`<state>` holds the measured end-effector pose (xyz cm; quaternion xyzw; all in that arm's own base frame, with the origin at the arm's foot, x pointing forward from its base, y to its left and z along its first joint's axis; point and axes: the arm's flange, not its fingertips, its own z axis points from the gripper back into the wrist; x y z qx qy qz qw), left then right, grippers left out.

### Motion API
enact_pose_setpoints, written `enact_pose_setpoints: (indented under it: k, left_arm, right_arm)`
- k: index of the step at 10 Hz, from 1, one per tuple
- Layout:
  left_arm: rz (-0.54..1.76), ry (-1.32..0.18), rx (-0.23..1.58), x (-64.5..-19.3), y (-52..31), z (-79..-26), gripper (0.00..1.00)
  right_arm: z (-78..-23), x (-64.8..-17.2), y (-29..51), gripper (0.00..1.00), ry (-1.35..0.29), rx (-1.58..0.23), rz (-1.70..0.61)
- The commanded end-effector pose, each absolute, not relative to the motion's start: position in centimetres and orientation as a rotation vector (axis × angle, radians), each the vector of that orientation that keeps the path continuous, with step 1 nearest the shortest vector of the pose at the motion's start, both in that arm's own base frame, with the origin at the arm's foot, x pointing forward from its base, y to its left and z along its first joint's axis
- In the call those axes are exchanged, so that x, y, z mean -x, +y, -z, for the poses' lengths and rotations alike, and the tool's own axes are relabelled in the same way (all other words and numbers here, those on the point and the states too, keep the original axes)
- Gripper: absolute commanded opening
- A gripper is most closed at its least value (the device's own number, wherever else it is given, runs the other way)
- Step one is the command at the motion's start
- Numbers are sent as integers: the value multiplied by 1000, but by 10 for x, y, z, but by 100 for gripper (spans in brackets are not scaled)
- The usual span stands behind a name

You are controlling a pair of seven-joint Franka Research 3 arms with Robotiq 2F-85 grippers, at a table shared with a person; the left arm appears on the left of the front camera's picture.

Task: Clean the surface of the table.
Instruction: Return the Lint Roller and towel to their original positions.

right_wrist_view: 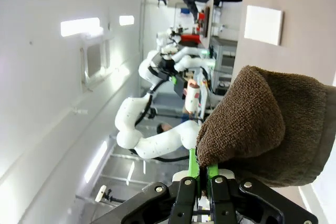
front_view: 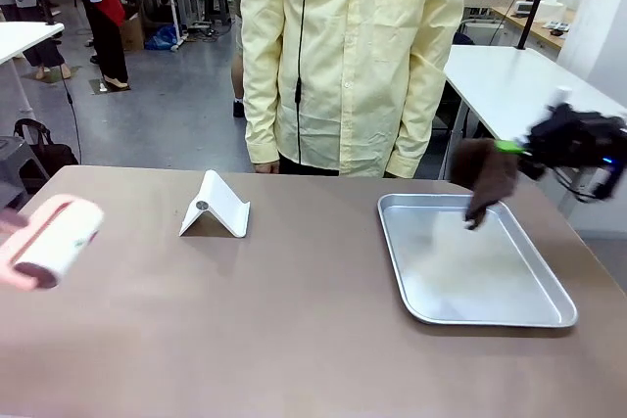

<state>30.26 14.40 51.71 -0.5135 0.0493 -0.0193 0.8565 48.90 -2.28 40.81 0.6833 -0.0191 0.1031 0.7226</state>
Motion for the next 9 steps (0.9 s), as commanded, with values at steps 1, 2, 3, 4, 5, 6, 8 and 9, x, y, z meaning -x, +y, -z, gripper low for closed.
enact_pose_setpoints:
  k: [1,2,3,4,5,6,8,9]
  left_arm:
    - [-17,57,1053,-330,108,-549,21]
    - [-34,15,1037,-350,89,-561,21]
    - [-76,-24,1048,-369,67,-570,21]
    - [-146,-50,1003,-395,41,-574,21]
    - [-146,-46,961,-417,20,-573,21]
    - [-157,-29,923,-440,1,-569,21]
    - [-185,-24,809,-482,-34,-555,21]
    - [-214,-55,758,-496,-48,-547,21]
  right_arm:
    - [-411,-536,27,6,43,-1480,-270]
    - [-408,-549,60,6,92,-1454,-274]
    - [-403,-561,91,6,68,-1418,-246]
    - [-396,-565,126,6,77,-1409,-229]
    - [-390,-562,153,6,104,-1391,-235]
    - [-383,-554,174,6,148,-1364,-229]
    - [-363,-531,202,6,134,-1229,-115]
    - [-354,-522,210,6,135,-1170,-50]
